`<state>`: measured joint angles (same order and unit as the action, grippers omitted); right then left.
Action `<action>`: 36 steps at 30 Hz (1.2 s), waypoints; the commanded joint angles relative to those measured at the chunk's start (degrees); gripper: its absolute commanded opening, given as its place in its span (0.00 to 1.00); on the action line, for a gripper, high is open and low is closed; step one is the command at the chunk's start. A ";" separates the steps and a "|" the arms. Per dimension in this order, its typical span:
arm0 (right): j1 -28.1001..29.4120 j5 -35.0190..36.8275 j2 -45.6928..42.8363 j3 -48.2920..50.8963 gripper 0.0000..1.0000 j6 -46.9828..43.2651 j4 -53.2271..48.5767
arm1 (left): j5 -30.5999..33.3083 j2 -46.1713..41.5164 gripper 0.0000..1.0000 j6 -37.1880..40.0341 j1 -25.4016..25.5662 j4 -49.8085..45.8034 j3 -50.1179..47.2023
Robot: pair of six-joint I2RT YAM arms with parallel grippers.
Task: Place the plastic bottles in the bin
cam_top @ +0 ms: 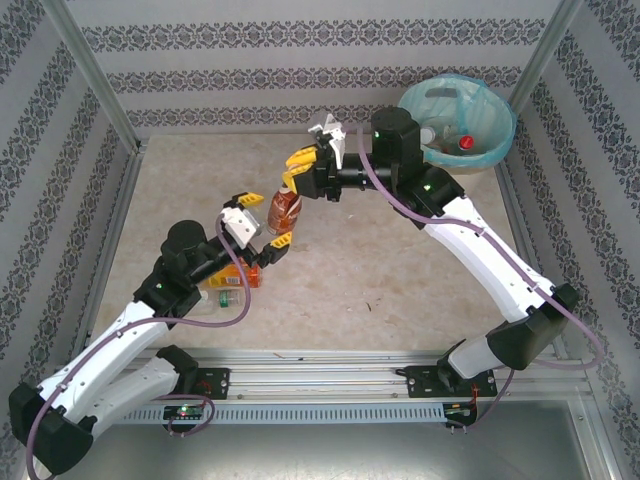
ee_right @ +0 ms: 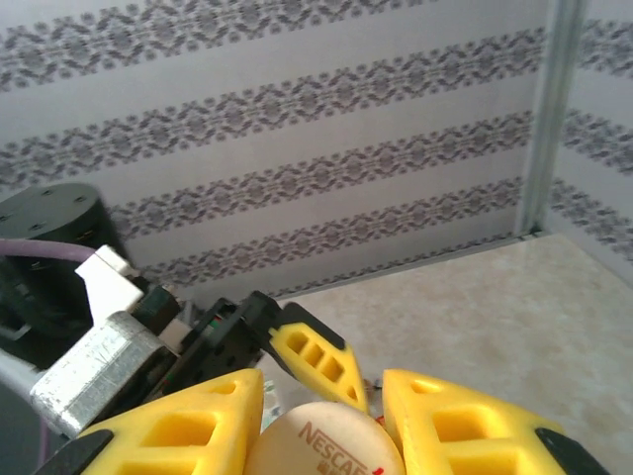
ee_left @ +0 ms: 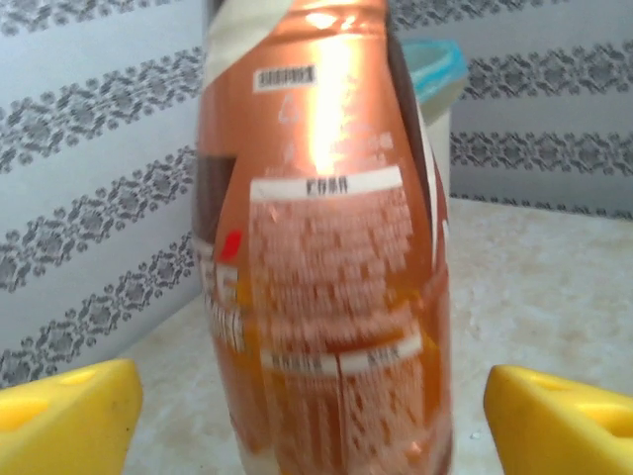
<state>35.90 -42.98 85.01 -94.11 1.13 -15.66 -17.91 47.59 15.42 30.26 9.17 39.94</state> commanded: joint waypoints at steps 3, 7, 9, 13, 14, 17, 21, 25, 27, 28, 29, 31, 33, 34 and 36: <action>0.55 9.49 -2.07 -1.78 0.00 -1.17 1.11 | 6.71 -2.14 1.00 0.22 -0.81 6.87 -1.89; 0.41 17.22 -3.40 -2.43 0.00 -1.93 0.21 | 5.84 -1.65 1.00 -0.27 -0.88 5.95 -1.22; 0.06 22.26 -4.12 -2.90 0.00 -2.36 -0.59 | 4.75 -0.94 1.00 -1.06 -0.91 5.19 -0.47; -1.83 32.07 -6.01 -4.50 0.00 -3.74 -1.87 | 2.21 1.09 1.00 -3.65 -0.91 2.69 2.36; -2.33 34.74 -6.49 -5.31 0.00 -4.66 -2.48 | 1.47 1.68 1.00 -4.29 -0.91 2.25 3.09; -4.29 43.16 -7.55 -7.90 0.00 -7.91 -3.32 | -0.62 3.69 1.00 -5.82 -0.91 0.76 5.14; -9.66 54.74 -7.32 -10.32 0.00 -11.12 -2.47 | -3.93 7.20 1.00 -7.30 -0.91 -2.25 8.00; -17.35 60.44 -5.73 -9.97 0.00 -12.24 -1.07 | -7.33 9.87 1.00 -8.24 -0.91 -5.41 10.31; -20.90 60.31 -4.77 -8.56 0.00 -11.11 0.25 | -8.01 10.24 1.00 -8.85 -0.90 -5.35 10.13; -22.52 60.01 -4.03 -8.10 0.00 -10.33 0.67 | -8.18 10.28 1.00 -9.06 -0.91 -5.15 9.93; -23.94 59.48 -3.20 -7.53 0.00 -9.46 0.96 | -8.28 10.30 1.00 -9.16 -0.91 -4.99 9.86; -26.09 57.81 -1.40 -6.59 0.00 -7.45 1.01 | -8.32 10.32 1.00 -9.11 -0.91 -4.95 9.64; -27.65 55.38 0.24 -5.45 0.00 -4.90 0.60 | -8.28 10.26 1.00 -8.87 -0.91 -5.12 9.59; -28.19 54.27 1.02 -4.68 0.00 -4.03 0.55 | -8.27 10.19 1.00 -8.75 -0.91 -5.17 9.45; -28.81 52.84 2.21 -2.30 0.00 -3.28 0.84 | -8.59 10.11 1.00 -8.49 -0.91 -5.39 9.31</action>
<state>7.79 12.60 85.67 -98.89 -5.52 -15.66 -24.86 58.28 7.44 29.89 4.60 48.51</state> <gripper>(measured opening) 0.305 0.999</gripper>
